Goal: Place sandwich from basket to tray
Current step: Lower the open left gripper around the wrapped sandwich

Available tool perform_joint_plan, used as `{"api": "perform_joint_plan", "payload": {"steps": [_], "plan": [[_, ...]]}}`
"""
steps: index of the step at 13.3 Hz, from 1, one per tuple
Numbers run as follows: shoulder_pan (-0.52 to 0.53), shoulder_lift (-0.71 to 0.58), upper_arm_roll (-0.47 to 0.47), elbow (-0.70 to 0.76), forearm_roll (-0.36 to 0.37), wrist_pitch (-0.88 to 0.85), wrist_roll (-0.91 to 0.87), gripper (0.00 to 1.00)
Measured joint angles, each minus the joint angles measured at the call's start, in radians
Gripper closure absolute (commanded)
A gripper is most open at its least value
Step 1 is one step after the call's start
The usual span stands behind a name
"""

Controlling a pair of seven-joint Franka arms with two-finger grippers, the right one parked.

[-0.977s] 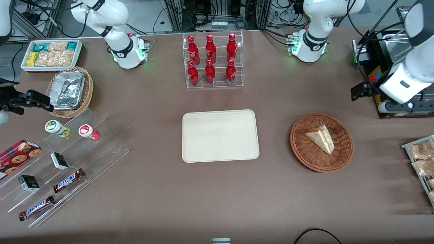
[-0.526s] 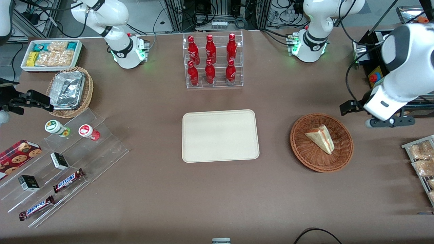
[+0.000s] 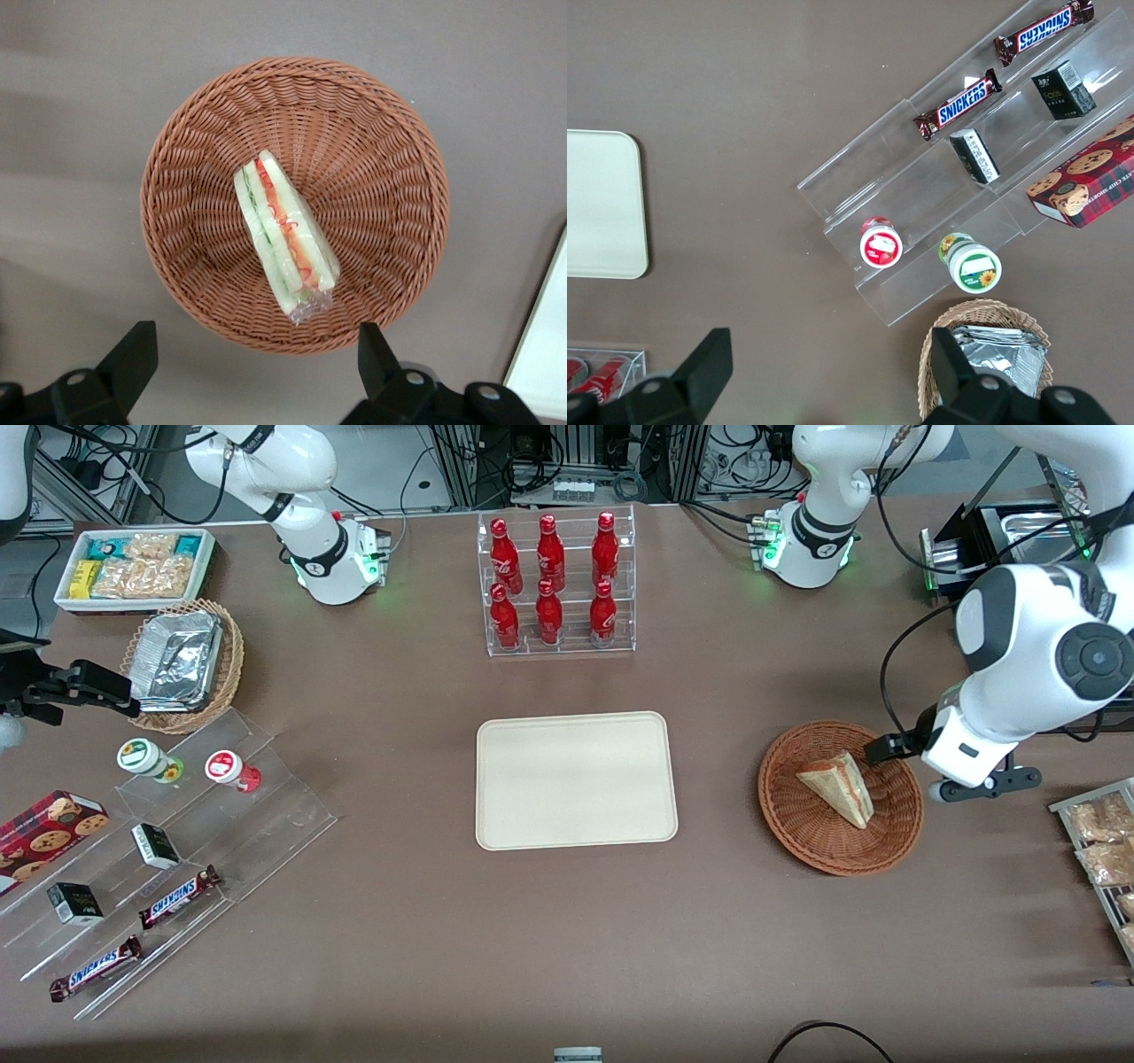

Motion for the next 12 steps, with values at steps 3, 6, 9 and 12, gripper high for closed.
{"api": "perform_joint_plan", "payload": {"steps": [3,6,9,12], "plan": [[-0.008,0.01,-0.002,-0.054,0.0,0.106,-0.167,0.0],[-0.025,0.019,-0.005,-0.077,0.0,0.146,-0.346,0.0],[-0.033,0.035,-0.005,-0.091,0.0,0.191,-0.464,0.0],[-0.033,0.043,-0.004,-0.129,0.0,0.251,-0.528,0.0]]}}
